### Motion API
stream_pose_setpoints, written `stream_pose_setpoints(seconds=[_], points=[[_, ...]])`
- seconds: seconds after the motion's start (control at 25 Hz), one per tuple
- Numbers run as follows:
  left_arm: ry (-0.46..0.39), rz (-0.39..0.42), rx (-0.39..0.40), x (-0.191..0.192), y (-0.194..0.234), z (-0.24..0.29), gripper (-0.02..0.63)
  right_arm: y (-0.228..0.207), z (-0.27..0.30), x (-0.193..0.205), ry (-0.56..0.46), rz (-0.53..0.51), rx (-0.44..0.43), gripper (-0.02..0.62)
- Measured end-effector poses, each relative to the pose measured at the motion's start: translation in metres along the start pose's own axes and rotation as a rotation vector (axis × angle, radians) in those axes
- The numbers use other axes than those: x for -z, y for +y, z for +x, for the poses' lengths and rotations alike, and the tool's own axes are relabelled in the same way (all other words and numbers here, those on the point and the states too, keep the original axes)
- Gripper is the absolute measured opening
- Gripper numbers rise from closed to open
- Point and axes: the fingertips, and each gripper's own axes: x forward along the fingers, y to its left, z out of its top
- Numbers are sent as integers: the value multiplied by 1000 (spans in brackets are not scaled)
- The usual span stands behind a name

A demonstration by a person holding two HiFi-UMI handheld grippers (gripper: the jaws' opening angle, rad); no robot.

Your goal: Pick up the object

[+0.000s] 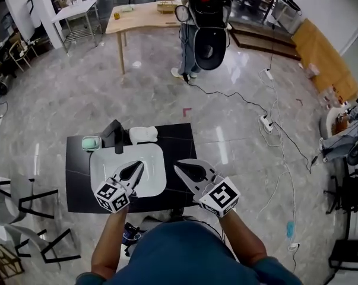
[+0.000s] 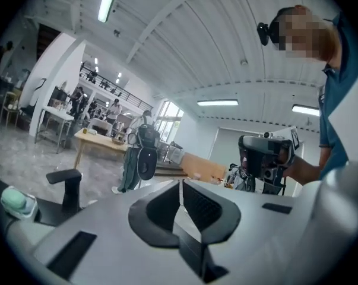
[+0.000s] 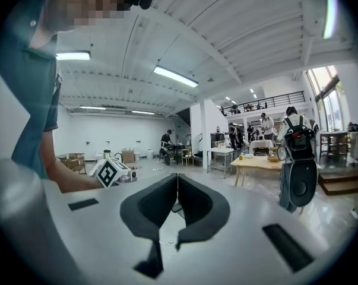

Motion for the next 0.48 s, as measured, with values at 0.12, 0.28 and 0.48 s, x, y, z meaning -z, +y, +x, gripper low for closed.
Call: stream_pose_setpoints(seconds=[0.12, 0.28, 0.48], points=[[-12, -137, -40, 18, 22, 24, 6, -17, 5, 10, 18, 18, -35, 14], [-11, -340, -103, 50, 64, 50, 53, -35, 17, 22, 47, 46, -51, 14], [-35, -553, -194, 94, 120, 77, 178, -57, 29, 35, 87, 70, -7, 14]])
